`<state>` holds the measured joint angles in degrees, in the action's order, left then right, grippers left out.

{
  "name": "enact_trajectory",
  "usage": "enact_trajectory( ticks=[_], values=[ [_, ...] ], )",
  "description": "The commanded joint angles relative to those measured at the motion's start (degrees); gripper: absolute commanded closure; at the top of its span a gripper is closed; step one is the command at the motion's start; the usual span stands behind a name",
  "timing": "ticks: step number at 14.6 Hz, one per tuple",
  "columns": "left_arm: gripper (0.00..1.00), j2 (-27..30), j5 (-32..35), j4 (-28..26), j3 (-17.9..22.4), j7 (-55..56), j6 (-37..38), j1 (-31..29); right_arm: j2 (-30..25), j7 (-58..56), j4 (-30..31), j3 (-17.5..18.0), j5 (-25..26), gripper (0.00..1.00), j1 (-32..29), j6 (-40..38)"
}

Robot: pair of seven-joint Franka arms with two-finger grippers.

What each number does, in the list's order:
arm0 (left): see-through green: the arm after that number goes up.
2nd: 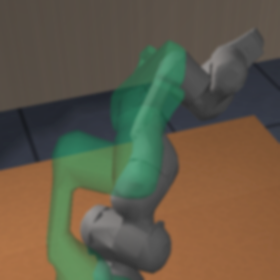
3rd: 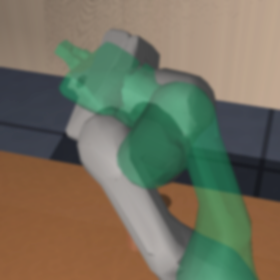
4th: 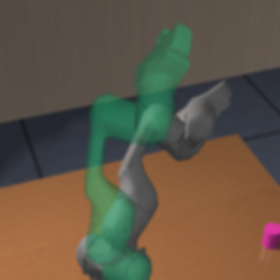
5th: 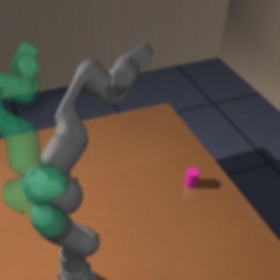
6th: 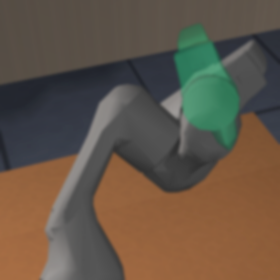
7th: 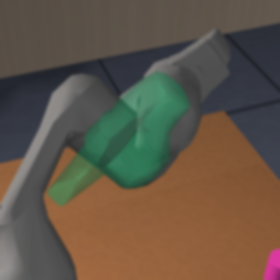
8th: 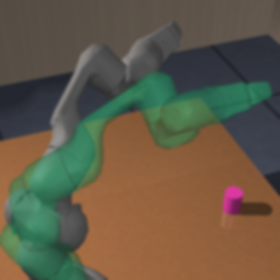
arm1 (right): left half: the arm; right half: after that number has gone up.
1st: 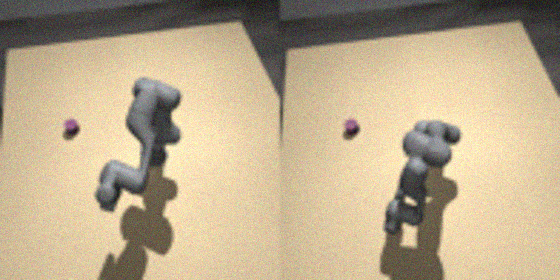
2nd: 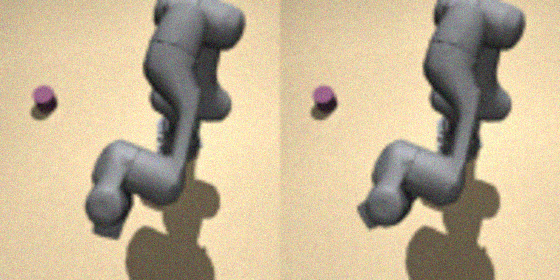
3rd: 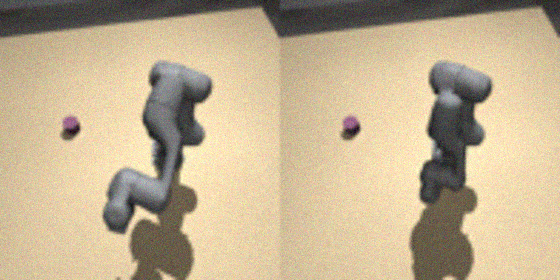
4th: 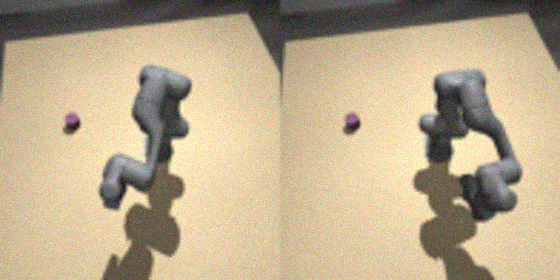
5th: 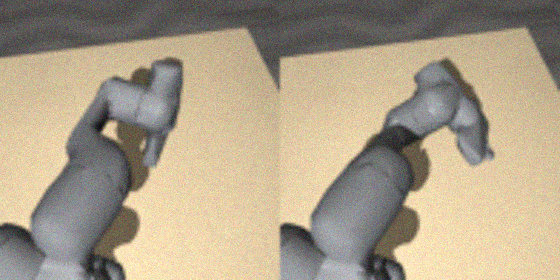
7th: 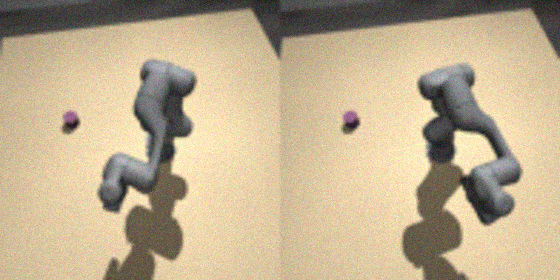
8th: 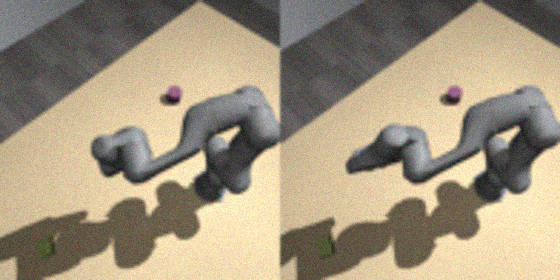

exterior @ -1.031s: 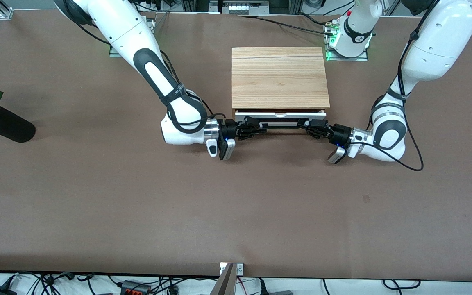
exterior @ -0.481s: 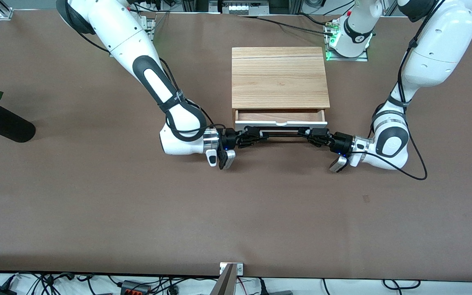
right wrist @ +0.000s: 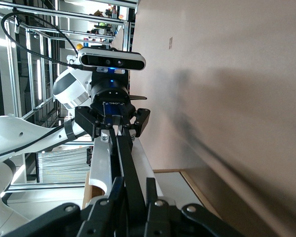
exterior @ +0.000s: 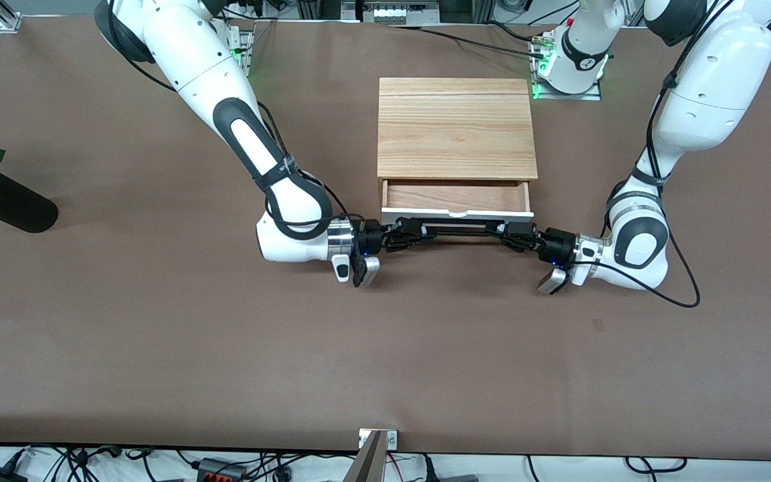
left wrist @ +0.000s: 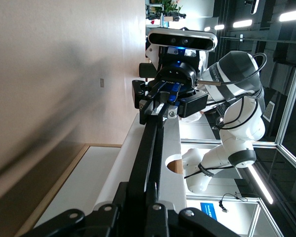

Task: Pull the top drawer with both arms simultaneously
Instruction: 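Pull the handle away from the box with both grippers together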

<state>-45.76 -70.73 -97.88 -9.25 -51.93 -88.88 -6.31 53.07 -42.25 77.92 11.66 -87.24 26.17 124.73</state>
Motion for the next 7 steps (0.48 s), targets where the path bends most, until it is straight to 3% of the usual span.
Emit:
enact_trajectory(
  ticks=[1, 3, 4, 7],
  values=[
    [0.99, -2.23, -2.05, 4.71, 0.46, 4.11, -0.59, -0.9, 1.68, 5.77, -4.7, -1.11, 1.89, 0.97, -1.04, -0.72],
    [0.99, -2.32, -1.78, 4.98, 0.46, 4.12, -0.16, -1.07, 1.86, 6.65, -5.76, -1.56, 1.89, 0.97, -1.12, -0.9],
    [0.91, -2.32, -1.61, 4.97, 0.46, 4.12, -0.07, -1.33, 1.95, 6.66, -5.77, -1.56, 1.81, 0.97, -1.38, -0.72],
    [0.36, -2.23, -1.52, 4.71, 0.46, 4.64, 0.02, -1.42, 2.47, 6.66, -6.73, -1.56, 1.81, 0.97, -2.26, -0.89]
  ],
)
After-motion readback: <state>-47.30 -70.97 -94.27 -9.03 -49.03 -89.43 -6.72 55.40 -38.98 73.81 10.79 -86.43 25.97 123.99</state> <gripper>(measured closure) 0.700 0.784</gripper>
